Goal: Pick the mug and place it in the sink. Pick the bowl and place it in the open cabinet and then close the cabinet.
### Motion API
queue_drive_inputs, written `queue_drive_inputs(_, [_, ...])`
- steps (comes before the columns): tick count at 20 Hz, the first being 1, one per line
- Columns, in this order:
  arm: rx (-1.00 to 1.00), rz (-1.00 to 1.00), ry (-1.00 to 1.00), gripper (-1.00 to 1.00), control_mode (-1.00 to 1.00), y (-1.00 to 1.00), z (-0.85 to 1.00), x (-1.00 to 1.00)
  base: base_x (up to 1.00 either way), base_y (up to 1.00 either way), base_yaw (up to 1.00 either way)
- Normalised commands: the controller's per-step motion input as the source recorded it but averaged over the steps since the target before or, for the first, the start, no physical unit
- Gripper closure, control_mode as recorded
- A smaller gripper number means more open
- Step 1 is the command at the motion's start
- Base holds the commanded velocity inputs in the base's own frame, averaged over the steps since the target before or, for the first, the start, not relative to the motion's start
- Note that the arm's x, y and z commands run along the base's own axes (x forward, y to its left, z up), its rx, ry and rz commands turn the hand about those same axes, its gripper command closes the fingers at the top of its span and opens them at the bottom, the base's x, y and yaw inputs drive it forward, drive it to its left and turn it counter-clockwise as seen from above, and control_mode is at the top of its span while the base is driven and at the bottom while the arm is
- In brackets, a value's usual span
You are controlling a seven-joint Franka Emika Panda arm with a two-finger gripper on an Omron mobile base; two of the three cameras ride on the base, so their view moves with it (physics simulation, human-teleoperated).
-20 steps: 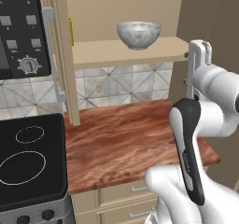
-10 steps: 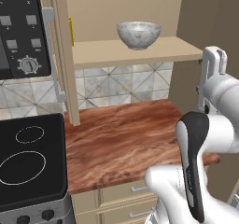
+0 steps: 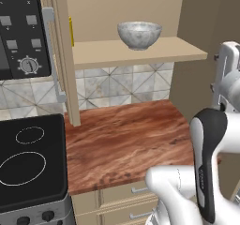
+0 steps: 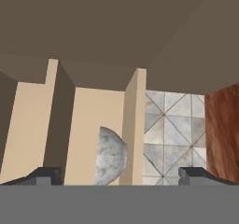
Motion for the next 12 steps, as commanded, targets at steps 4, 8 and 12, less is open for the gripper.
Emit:
queue_drive_inputs(4, [0.01, 0.00, 0.00, -1.00, -1.00, -0.30, 0.10, -0.33, 0.00, 0.00, 0.00])
queue_drive_inputs(8, [0.00, 0.00, -0.02, -1.00, -1.00, -0.19, 0.09, -0.36, 0.00, 0.00, 0.00])
queue_drive_inputs(12, [0.00, 0.00, -0.06, -1.00, -1.00, -0.05, 0.08, -0.37, 0.00, 0.00, 0.00])
